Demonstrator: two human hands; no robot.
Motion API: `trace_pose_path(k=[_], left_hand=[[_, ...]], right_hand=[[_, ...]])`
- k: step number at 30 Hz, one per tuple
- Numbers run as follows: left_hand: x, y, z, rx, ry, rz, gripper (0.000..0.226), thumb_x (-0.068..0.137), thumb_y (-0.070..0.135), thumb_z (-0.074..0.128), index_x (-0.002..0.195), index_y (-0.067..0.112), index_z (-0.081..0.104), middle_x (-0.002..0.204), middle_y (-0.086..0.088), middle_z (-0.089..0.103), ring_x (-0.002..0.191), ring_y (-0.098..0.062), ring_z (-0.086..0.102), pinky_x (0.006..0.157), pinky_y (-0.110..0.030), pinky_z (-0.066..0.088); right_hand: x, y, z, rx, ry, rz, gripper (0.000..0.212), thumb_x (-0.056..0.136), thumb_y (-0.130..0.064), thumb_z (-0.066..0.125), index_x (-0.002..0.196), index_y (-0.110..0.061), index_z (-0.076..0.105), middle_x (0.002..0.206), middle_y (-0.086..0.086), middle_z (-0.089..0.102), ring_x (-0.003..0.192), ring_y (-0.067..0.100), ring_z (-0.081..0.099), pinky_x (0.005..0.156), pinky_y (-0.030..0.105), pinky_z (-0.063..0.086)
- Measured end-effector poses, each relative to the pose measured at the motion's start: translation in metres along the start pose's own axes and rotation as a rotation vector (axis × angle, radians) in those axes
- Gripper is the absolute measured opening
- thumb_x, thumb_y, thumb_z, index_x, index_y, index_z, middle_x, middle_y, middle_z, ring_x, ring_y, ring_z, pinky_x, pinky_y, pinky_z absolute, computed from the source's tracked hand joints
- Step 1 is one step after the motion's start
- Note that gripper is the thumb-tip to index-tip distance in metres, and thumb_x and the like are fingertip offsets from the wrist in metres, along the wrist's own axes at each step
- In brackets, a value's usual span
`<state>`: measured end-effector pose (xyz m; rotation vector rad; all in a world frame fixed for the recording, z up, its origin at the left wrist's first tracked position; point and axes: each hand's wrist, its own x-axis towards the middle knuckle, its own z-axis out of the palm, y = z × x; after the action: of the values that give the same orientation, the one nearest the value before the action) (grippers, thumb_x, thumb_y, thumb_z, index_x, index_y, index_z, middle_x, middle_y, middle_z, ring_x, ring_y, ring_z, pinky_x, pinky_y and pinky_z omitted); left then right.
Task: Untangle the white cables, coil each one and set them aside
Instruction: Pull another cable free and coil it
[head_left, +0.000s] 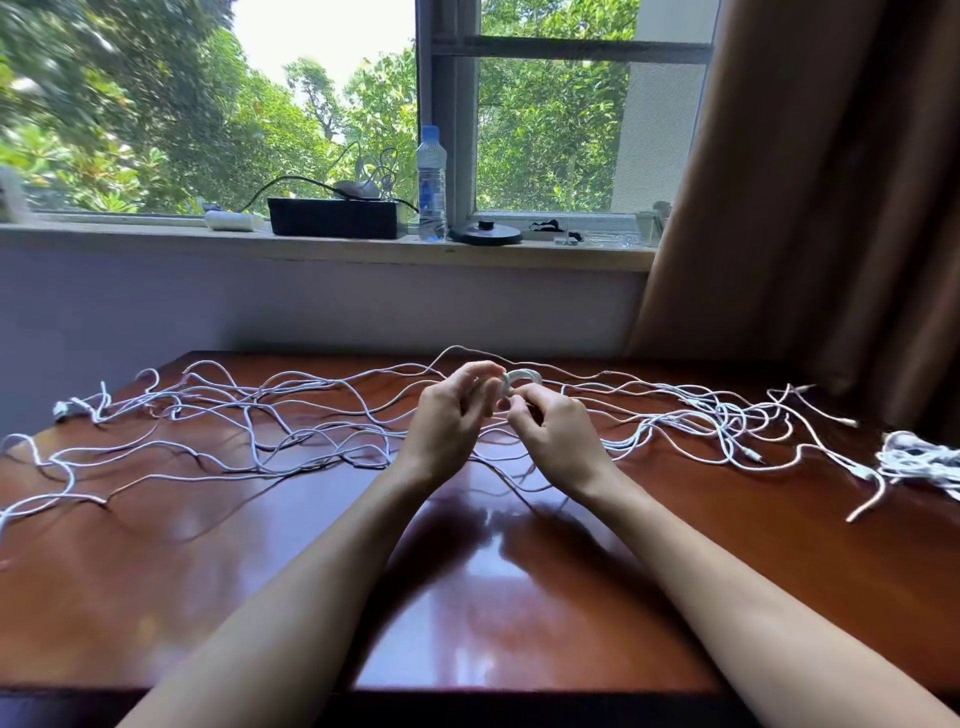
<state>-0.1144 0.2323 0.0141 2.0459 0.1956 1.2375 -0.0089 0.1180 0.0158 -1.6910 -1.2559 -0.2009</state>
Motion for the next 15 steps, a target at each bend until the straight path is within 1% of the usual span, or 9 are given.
trace_pose_path(k=[2,4,5,7,9,11,13,15], left_hand=[[0.0,0.0,0.0,-0.016,-0.023,-0.001,0.011,0.098,0.016,0.063,0.108,0.016,0.067,0.08,0.01,0.072,0.071,-0.009,0.068,0.076,-0.039,0.059],[0.0,0.0,-0.001,0.002,-0.04,-0.009,0.013,0.094,0.018,0.068,0.106,0.02,0.066,0.082,0.007,0.074,0.071,-0.019,0.07,0.073,-0.04,0.058],[0.0,0.0,-0.001,0.001,-0.045,-0.025,0.015,0.091,0.017,0.07,0.105,0.021,0.066,0.083,0.005,0.074,0.072,-0.022,0.07,0.072,-0.04,0.058],[0.001,-0.002,-0.002,-0.028,-0.049,-0.066,0.018,0.089,0.009,0.072,0.102,0.019,0.066,0.083,0.003,0.075,0.072,-0.018,0.071,0.071,-0.036,0.058],[0.001,-0.003,-0.002,-0.04,-0.045,-0.076,0.018,0.09,0.005,0.07,0.102,0.018,0.065,0.081,0.002,0.075,0.072,-0.014,0.07,0.072,-0.031,0.057],[0.001,-0.003,-0.002,0.033,-0.03,-0.039,0.014,0.091,0.008,0.068,0.102,0.016,0.062,0.079,0.003,0.073,0.071,-0.011,0.068,0.071,-0.03,0.055],[0.001,-0.004,-0.002,0.116,0.012,-0.011,0.012,0.093,0.014,0.068,0.102,0.014,0.061,0.077,0.006,0.069,0.068,-0.005,0.063,0.071,-0.03,0.053],[0.002,-0.004,-0.002,0.131,0.041,0.005,0.012,0.094,0.017,0.069,0.101,0.013,0.06,0.077,0.01,0.067,0.069,-0.003,0.063,0.071,-0.029,0.053]], right_hand=[[0.001,0.0,-0.002,0.003,-0.006,0.003,0.019,0.099,-0.019,0.056,0.09,-0.013,0.071,0.062,-0.007,0.058,0.058,0.005,0.051,0.059,0.022,0.037],[0.0,0.001,-0.003,-0.005,-0.028,-0.002,0.019,0.099,-0.02,0.056,0.089,-0.012,0.07,0.062,-0.004,0.058,0.057,0.008,0.048,0.06,0.027,0.038],[0.0,0.002,-0.004,-0.011,-0.042,-0.008,0.019,0.099,-0.019,0.056,0.088,-0.012,0.07,0.062,-0.002,0.058,0.057,0.009,0.047,0.06,0.03,0.038],[0.001,0.003,-0.005,-0.017,-0.072,-0.023,0.019,0.099,-0.018,0.055,0.089,-0.012,0.07,0.063,0.0,0.059,0.057,0.01,0.047,0.061,0.031,0.039],[0.001,0.003,-0.007,-0.015,-0.106,-0.04,0.018,0.1,-0.017,0.055,0.095,-0.015,0.072,0.063,-0.006,0.058,0.058,0.007,0.049,0.059,0.024,0.038],[0.002,0.001,-0.01,-0.026,-0.133,-0.071,0.019,0.101,-0.017,0.054,0.106,-0.016,0.073,0.063,-0.012,0.055,0.059,0.002,0.051,0.059,0.015,0.036],[0.002,0.0,-0.012,-0.05,-0.158,-0.103,0.021,0.102,-0.017,0.054,0.114,-0.014,0.072,0.063,-0.016,0.054,0.061,-0.003,0.053,0.061,0.012,0.036],[0.003,-0.001,-0.014,-0.065,-0.179,-0.133,0.021,0.103,-0.017,0.054,0.113,-0.011,0.071,0.064,-0.018,0.053,0.063,-0.006,0.054,0.062,0.01,0.035]])
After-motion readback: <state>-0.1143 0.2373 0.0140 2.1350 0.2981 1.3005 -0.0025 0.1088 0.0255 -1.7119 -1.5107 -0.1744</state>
